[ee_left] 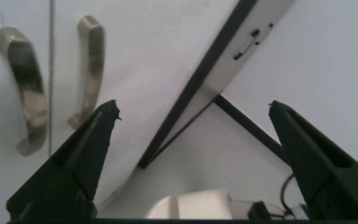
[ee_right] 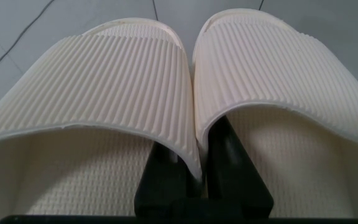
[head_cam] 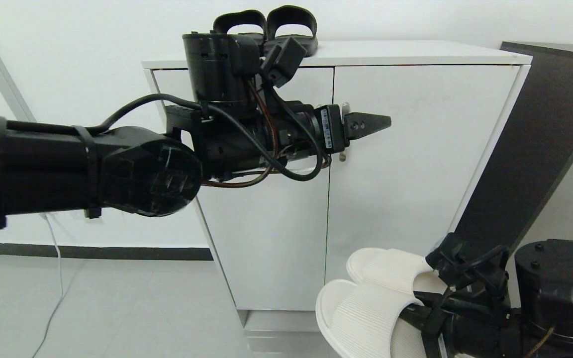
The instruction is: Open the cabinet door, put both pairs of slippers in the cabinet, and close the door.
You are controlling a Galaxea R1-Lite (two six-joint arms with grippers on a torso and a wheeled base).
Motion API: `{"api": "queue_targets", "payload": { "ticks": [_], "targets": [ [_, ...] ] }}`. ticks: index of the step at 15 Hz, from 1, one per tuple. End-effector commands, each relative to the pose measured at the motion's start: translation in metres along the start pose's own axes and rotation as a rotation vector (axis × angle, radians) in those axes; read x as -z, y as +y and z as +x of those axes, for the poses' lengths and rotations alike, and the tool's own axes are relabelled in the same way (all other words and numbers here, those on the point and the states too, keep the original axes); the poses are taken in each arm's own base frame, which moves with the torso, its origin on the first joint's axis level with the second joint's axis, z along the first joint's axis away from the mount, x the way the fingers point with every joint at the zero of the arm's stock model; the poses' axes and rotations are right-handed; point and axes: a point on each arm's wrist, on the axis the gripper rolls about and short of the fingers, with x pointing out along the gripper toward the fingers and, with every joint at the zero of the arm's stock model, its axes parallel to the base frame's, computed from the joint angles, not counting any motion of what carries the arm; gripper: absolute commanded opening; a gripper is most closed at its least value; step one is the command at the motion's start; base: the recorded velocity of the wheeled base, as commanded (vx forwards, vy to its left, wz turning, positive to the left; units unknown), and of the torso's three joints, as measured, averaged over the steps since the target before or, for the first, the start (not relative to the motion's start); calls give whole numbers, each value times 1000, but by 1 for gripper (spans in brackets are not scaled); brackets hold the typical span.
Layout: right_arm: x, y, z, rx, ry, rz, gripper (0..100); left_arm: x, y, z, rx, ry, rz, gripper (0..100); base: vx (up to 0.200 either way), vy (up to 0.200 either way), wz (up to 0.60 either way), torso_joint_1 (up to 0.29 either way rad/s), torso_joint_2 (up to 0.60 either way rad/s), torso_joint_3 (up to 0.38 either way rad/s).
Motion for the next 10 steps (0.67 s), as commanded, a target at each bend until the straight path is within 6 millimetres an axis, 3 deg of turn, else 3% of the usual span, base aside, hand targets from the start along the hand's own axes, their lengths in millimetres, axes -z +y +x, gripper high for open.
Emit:
{"api": "queue_targets", "payload": {
  "ticks": [1, 10],
  "targets": [
    [0, 0, 0, 0, 1, 0, 0, 5, 3, 6, -9, 8, -4, 100, 0, 0, 0, 0, 0, 0],
    [1, 0, 0, 0, 3, 0, 0, 4, 15, 31, -115, -48, 12, 100, 0, 0, 0, 0, 0, 0]
  ]
}}
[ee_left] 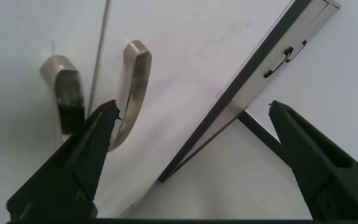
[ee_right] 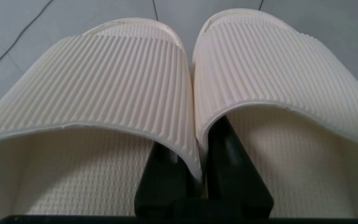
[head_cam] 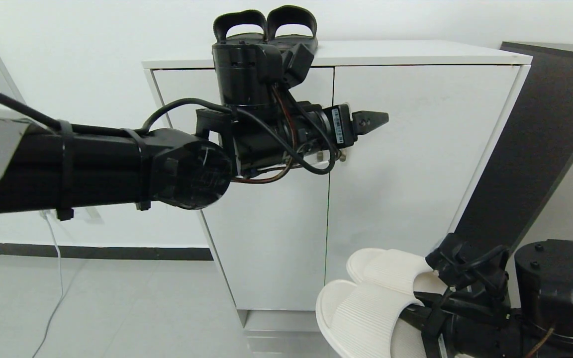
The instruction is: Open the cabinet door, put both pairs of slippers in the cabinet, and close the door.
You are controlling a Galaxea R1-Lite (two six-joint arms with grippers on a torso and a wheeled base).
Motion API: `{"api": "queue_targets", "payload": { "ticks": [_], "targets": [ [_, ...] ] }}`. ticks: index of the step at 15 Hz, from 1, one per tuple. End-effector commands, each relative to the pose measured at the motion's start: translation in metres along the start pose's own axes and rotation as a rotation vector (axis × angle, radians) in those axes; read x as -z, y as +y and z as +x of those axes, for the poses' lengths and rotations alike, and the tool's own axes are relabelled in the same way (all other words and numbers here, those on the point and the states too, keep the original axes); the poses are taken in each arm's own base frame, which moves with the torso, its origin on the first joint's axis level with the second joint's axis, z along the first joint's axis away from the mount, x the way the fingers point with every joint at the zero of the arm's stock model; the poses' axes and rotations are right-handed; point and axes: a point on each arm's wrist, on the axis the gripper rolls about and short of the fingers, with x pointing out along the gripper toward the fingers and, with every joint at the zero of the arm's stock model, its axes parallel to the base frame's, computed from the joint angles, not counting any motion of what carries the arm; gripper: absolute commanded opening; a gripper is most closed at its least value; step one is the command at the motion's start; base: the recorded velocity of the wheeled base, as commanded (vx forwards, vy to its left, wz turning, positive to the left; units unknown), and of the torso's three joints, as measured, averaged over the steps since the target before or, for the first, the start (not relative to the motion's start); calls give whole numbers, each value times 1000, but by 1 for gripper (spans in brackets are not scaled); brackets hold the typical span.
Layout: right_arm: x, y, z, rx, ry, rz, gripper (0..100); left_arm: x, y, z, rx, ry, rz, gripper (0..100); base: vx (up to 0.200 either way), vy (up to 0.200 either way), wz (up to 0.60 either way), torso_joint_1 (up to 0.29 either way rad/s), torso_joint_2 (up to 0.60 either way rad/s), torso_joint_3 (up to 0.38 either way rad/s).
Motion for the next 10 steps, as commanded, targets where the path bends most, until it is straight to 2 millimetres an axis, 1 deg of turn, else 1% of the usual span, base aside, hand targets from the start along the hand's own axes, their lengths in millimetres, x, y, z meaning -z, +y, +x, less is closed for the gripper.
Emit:
{"api": "queue_targets", "payload": {
  "ticks": [1, 4, 6, 7, 9, 10],
  "targets": [
    [1, 0, 0, -2, 2, 0, 0, 4, 4, 10, -2, 5, -3, 100, 0, 0, 0, 0, 0, 0],
    [2, 0, 0, -5, 7, 0, 0, 9, 7, 20, 2, 14, -6, 100, 0, 0, 0, 0, 0, 0],
    [2, 0, 0, -5, 10, 0, 0, 8, 8, 23, 5, 5, -8, 100, 0, 0, 0, 0, 0, 0],
    [2, 0, 0, -7, 10, 0, 0, 8, 8, 23, 5, 5, -10, 0, 0, 0, 0, 0, 0, 0],
    [2, 0, 0, -7, 9, 0, 0, 7, 8, 21, 5, 6, -12, 0, 0, 0, 0, 0, 0, 0],
    [2, 0, 0, -5, 9, 0, 0, 4, 6, 18, 7, -1, -11, 0, 0, 0, 0, 0, 0, 0]
  ]
}}
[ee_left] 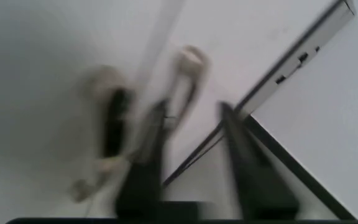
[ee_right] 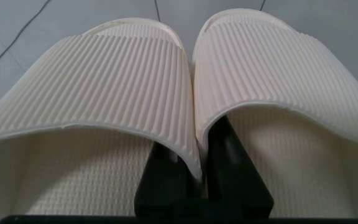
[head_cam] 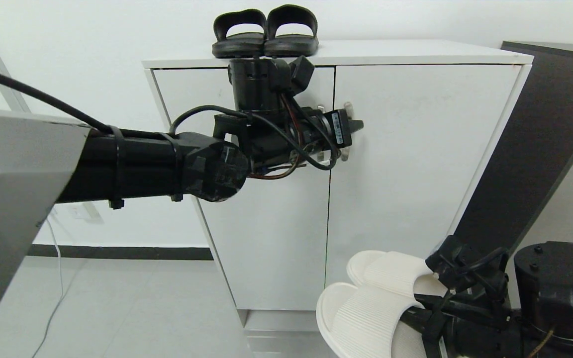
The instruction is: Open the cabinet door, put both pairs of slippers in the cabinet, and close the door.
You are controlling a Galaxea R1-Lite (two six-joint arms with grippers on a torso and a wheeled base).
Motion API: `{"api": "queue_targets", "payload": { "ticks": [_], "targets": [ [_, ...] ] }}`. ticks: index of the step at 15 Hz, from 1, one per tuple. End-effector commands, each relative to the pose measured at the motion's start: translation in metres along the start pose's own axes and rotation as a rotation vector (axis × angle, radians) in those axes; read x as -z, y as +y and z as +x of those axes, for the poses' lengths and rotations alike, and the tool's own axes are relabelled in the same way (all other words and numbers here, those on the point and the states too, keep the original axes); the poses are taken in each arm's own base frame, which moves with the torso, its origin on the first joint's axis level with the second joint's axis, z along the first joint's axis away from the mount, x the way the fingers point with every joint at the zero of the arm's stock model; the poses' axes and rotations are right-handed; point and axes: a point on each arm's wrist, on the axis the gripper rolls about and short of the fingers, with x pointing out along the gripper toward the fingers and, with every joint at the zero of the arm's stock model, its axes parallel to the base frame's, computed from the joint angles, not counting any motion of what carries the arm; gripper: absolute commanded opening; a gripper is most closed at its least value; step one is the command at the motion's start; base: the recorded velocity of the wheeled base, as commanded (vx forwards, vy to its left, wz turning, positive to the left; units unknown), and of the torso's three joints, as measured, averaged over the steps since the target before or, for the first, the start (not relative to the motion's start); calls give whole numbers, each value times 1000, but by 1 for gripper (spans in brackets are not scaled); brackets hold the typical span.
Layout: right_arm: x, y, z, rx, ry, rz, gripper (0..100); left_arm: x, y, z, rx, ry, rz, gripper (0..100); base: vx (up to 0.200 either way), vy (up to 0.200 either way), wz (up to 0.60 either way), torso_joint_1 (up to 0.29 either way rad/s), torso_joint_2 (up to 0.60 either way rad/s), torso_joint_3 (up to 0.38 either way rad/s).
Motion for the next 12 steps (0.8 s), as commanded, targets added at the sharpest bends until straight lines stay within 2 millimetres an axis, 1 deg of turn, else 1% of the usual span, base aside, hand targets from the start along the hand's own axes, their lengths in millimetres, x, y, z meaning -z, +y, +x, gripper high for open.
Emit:
{"api": "queue_targets", "payload": {
  "ticks": [1, 2, 3, 4, 5, 6, 8, 12],
  "targets": [
    [0, 0, 0, -1, 0, -1, 0, -5, -4, -4, 12, -10, -8, 0, 0, 0, 0, 0, 0, 0],
    [0, 0, 0, -1, 0, -1, 0, -5, -4, -4, 12, -10, -9, 0, 0, 0, 0, 0, 0, 0],
    [1, 1, -2, -7, 3, -3, 0, -6, -7, -12, 13, -3, -20, 0, 0, 0, 0, 0, 0, 0],
    [1, 2, -2, -11, 1, -4, 0, -5, -8, -14, 16, 4, -21, 0, 0, 0, 0, 0, 0, 0],
    [2, 7, -5, -34, 1, -11, 0, -4, -14, -21, 23, 16, -23, 0, 0, 0, 0, 0, 0, 0],
    [3, 8, -7, -48, -1, -15, 0, -4, -18, -29, 27, 22, -26, 0, 0, 0, 0, 0, 0, 0],
    [5, 11, -13, -80, -2, -23, 0, 1, -31, -43, 56, 51, -29, 0, 0, 0, 0, 0, 0, 0],
    [6, 12, -15, -86, -5, -43, 0, 8, -47, -58, 86, 79, -20, 0, 0, 0, 0, 0, 0, 0]
  ]
}}
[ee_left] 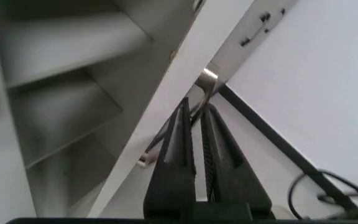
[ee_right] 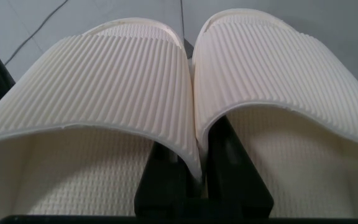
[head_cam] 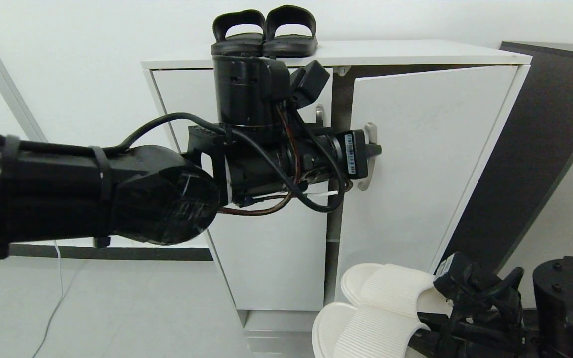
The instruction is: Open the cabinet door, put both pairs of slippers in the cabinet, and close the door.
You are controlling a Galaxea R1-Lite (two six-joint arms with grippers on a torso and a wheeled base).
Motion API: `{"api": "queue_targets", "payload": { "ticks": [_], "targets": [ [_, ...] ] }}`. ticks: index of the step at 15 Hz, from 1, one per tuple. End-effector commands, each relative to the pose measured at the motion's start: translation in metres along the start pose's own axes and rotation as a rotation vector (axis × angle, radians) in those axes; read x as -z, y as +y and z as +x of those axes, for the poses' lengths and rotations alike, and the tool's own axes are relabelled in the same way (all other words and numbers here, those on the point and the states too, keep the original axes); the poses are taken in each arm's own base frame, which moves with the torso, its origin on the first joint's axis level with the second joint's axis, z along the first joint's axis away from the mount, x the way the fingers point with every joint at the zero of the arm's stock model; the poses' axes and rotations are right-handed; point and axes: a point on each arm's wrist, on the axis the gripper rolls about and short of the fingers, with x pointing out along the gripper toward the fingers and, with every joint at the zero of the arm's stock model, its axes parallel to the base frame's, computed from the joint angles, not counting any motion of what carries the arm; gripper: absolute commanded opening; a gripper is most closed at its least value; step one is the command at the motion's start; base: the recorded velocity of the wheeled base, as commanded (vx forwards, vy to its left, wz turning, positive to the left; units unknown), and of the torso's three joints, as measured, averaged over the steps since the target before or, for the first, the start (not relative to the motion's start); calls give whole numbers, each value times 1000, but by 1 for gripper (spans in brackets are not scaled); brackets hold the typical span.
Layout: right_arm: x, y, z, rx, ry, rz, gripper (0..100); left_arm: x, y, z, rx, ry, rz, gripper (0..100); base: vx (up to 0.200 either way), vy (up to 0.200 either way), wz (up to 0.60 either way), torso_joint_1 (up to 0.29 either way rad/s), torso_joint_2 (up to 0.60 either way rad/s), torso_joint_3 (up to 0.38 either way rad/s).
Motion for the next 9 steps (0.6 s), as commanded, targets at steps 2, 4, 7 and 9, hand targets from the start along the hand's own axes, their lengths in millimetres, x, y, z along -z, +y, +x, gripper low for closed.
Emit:
{"api": "queue_targets", "payload": {
  "ticks": [2, 4, 7, 9],
  "targets": [
    [-1, 0, -2, 0, -7, 0, 0, -5, -12, -18, 12, -12, 18, 0, 0, 0, 0, 0, 0, 0],
    [0, 0, -2, -1, -4, -1, 0, -6, -15, -32, 10, -14, 17, 0, 0, 0, 0, 0, 0, 0],
    [0, 0, -2, 0, -3, -1, 0, -4, -17, -48, 8, -26, 20, 0, 0, 0, 0, 0, 0, 0],
    [0, 0, -2, 0, -3, -1, 0, -7, -6, -49, -15, -64, 20, 0, 0, 0, 0, 0, 0, 0]
  ]
}}
